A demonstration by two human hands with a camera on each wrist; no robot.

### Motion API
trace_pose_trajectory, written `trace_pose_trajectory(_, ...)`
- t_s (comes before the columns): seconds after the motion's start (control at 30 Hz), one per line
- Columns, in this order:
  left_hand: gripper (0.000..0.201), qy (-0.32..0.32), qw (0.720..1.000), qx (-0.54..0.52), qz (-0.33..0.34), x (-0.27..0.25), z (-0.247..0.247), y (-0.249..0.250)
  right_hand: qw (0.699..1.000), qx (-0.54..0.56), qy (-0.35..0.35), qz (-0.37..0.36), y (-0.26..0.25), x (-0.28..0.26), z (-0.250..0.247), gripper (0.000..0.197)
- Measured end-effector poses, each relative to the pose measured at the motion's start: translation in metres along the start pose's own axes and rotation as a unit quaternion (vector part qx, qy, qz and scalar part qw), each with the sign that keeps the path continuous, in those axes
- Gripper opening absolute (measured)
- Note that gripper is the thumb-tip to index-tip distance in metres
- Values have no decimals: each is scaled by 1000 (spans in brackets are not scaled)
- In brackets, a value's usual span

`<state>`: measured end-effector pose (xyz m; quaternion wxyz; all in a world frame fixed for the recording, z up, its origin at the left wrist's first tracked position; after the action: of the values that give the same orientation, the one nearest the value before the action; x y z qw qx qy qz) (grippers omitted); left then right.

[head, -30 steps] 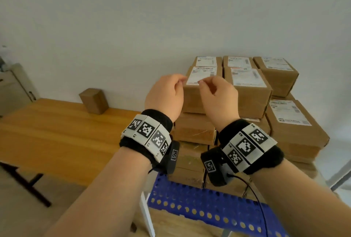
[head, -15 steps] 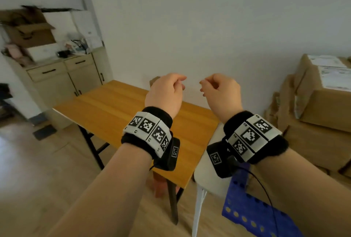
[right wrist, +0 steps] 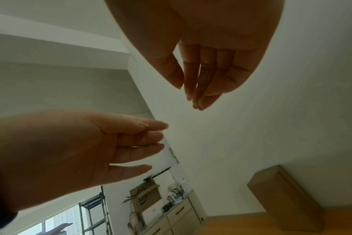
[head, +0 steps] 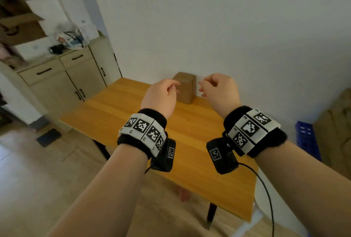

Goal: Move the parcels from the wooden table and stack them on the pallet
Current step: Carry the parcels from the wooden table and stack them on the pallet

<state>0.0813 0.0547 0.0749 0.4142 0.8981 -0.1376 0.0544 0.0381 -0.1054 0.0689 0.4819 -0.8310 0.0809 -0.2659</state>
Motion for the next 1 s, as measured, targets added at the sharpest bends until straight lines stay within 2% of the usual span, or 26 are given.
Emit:
trace_pose_trajectory(0.23, 33, -21, 1000, 10, -17, 102, 21, -35, 1000, 0, 10, 22, 47, 96, 39, 14)
trace_pose_trajectory(0.37, 32, -31, 999, 24, -21, 155, 39, -58, 999, -13, 2, 46, 76, 133, 64, 14)
trace_pose_trajectory(0.6, 37, -108, 993, 50, -21, 243, 93, -104, 989, -57, -2, 134, 143, 177, 110, 10)
trace_pose_trajectory(0.7, 39, -145, 988, 54, -18, 282, 116, -130, 979, -91, 2, 184, 169, 196, 133, 23)
trace_pose_trajectory(0.87, 44, -232, 969, 78, -23, 339, 159, -175, 960, -142, -46, 238, 207, 223, 186, 49)
trace_pose_trajectory(1.0, 48, -292, 952, 86, -30, 364, 188, -193, 947, -167, -62, 266, 235, 233, 208, 57)
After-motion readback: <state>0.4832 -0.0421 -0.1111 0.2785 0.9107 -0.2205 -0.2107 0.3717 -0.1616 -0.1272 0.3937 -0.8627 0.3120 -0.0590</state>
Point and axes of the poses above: each hand's wrist, its own x-axis towards the middle knuckle, its own z-axis out of the palm, y = z × x, the point moved 9 cm from there along x, towards the middle knuckle, and after that the axes turned 7 degrees about -z, right-handed, at the moved point
